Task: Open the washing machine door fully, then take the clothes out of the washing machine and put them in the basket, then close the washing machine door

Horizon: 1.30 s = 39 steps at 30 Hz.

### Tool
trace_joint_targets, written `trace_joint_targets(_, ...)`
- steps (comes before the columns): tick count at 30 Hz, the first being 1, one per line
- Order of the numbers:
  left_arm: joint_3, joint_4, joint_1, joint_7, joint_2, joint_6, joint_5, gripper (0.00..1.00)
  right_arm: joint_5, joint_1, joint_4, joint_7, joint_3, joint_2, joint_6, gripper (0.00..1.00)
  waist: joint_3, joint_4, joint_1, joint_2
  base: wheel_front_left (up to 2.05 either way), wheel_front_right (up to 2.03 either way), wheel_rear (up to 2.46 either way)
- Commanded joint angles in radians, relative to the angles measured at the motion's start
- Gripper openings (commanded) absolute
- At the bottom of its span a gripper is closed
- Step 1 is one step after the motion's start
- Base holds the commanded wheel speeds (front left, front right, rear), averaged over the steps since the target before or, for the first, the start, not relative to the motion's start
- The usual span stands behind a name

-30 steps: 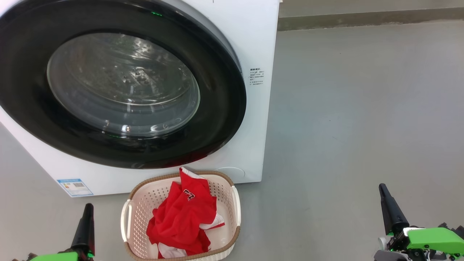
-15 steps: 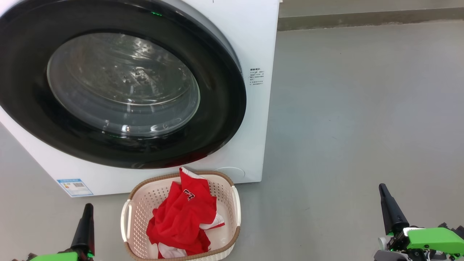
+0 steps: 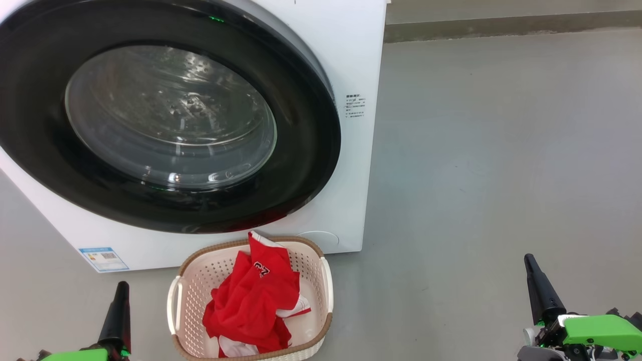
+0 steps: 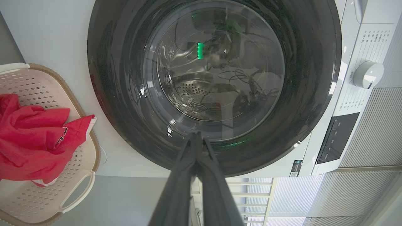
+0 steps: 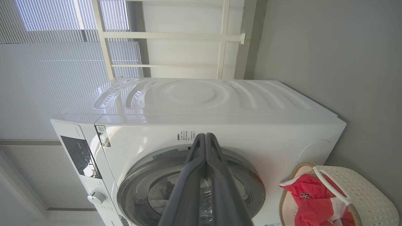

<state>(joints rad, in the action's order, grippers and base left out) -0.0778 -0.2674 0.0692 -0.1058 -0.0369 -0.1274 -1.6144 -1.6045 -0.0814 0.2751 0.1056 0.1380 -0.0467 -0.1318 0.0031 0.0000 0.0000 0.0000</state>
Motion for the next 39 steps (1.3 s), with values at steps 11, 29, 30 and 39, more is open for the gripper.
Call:
trace_joint_targets(11,-0.035,0.022,0.039,-0.007,-0.015,-0.003,0.005,0.0,-0.004,-0.026,-0.03,0.008,-0.024,-0.004,0.001,0.0,0.0,0.0,0.0,0.0,0.0,0.0,0.0)
trace_joint_targets(29,-0.036,0.022,0.039,-0.007,-0.014,-0.003,0.006,0.0,-0.004,-0.026,-0.03,0.008,-0.024,-0.004,0.001,0.0,0.0,0.0,0.0,0.0,0.0,0.0,0.0)
trace_joint_targets(30,-0.036,0.022,0.039,-0.007,-0.014,-0.003,0.006,0.0,-0.004,-0.026,-0.03,0.008,-0.024,-0.004,0.001,0.0,0.0,0.0,0.0,0.0,0.0,0.0,0.0)
trace_joint_targets(39,-0.036,0.022,0.039,-0.007,-0.014,-0.003,0.006,0.0,-0.004,-0.026,-0.03,0.008,-0.024,-0.004,0.001,0.0,0.0,0.0,0.0,0.0,0.0,0.0,0.0)
